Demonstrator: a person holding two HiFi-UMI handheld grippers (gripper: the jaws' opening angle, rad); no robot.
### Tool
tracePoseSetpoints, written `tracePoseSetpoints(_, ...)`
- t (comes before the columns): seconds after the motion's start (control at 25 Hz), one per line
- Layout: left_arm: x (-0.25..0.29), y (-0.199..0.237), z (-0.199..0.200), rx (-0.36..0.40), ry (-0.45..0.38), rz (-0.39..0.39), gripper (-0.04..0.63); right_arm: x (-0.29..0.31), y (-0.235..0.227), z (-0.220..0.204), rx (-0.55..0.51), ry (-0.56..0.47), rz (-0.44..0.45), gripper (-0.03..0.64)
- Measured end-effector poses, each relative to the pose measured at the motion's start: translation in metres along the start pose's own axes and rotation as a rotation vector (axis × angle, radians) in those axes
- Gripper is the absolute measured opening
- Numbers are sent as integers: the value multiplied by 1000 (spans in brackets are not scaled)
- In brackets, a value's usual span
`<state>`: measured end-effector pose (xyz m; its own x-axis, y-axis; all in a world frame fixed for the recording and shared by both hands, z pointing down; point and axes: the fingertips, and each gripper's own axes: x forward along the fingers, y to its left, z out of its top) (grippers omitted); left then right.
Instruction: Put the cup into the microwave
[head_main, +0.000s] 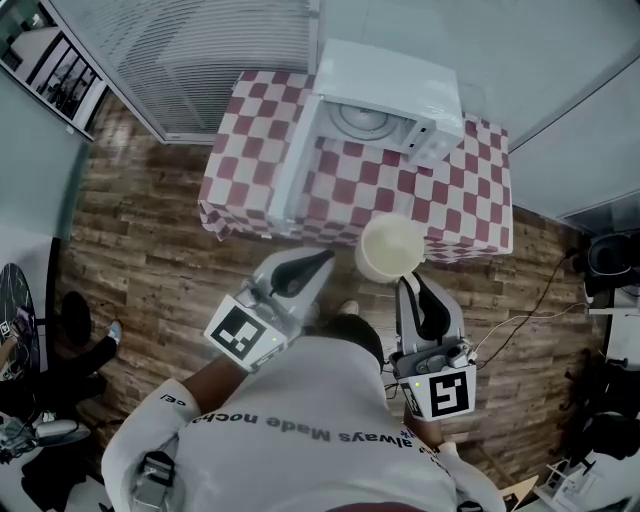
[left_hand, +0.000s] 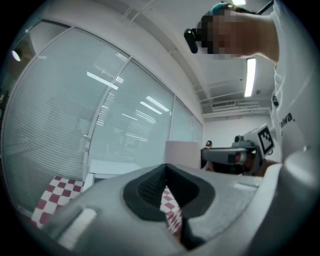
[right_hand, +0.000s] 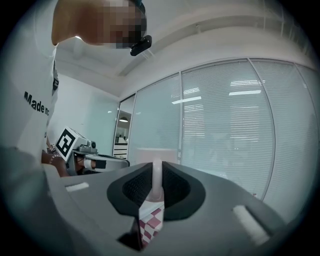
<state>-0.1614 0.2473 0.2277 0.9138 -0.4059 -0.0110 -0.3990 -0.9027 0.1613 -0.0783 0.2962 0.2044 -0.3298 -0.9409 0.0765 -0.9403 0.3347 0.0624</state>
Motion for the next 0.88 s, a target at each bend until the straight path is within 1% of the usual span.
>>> tracePoseSetpoints(0.2,18,13,-1,9,-4,1,3,14,-18,-3,5,4,5,41)
tracePoseSetpoints(0.32,36,24,0,-15,-4,28,3,27,-37,-5,5,1,19,41)
tracePoseSetpoints(0.44,55,37,-1,2,-10,50,3,43,-58,-8,5,3,39,41)
tracePoseSetpoints(0.6,87,56,2,-1,-13,81,4,67,-91,-5,-2,-8,66,41)
tracePoseSetpoints(0.76,126,78,11,-3,-20,125,3,88,-134,0,-4,-29,80,41)
tracePoseSetpoints(0.88,151,91,17,17,-36,160,3,102,-163,-1,-5,-31,102,41)
